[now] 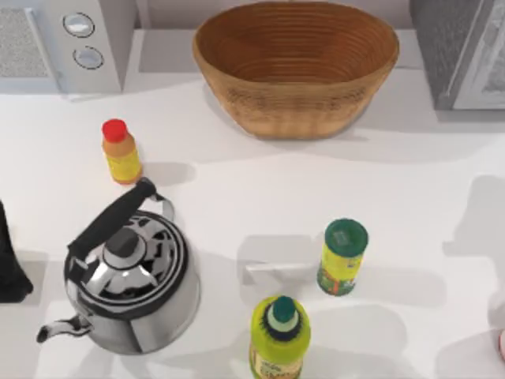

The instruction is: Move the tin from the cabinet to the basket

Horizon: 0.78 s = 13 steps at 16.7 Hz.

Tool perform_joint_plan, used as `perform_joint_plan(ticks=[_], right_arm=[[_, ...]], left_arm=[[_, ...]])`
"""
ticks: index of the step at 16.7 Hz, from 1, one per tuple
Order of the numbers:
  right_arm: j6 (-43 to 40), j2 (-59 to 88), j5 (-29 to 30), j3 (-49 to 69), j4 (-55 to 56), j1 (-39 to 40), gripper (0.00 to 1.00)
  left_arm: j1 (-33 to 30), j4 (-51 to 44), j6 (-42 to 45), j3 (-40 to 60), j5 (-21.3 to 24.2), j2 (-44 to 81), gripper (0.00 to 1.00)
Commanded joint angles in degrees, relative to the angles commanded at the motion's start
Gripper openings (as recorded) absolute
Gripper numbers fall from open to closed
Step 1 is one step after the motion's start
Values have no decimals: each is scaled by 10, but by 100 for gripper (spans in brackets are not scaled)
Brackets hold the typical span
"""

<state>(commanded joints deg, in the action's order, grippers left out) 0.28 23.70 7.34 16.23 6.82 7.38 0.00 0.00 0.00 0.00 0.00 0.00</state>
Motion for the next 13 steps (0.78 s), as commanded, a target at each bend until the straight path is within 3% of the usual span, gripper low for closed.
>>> perform_joint_plan(ticks=[13], right_arm=[[6, 636, 201, 447, 186, 192, 0]], left_arm=[[0, 0, 0, 0, 0, 0, 100]])
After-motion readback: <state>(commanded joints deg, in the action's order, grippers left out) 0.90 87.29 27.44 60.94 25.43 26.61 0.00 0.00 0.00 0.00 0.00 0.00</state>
